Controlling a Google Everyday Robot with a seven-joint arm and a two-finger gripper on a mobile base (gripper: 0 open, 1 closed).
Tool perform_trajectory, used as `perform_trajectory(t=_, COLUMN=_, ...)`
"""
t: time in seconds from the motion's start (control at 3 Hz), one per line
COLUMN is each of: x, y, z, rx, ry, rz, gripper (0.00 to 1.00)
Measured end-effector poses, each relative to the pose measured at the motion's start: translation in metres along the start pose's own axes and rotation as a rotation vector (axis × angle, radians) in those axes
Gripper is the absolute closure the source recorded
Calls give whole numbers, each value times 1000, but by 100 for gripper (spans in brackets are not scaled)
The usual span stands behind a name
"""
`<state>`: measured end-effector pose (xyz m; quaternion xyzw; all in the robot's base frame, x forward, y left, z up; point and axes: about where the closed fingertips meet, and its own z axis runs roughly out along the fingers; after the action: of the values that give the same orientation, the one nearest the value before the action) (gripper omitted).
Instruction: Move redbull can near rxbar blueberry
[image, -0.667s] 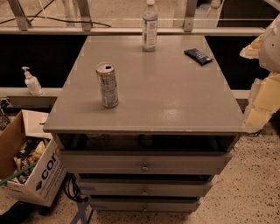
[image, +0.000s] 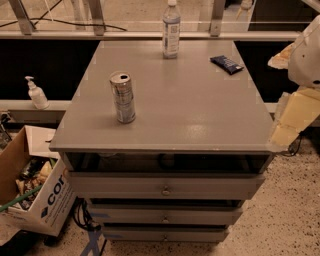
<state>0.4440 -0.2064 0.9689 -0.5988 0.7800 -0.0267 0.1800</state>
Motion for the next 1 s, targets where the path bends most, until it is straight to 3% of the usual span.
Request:
perform_trajectory(t=0.33, x=-23, y=4, z=17, rx=10, ry=-115, rz=33, gripper=0)
perform_trajectory(t=1.0, x=-78, y=13, z=74, rx=-69, ry=-419, rz=110, gripper=0)
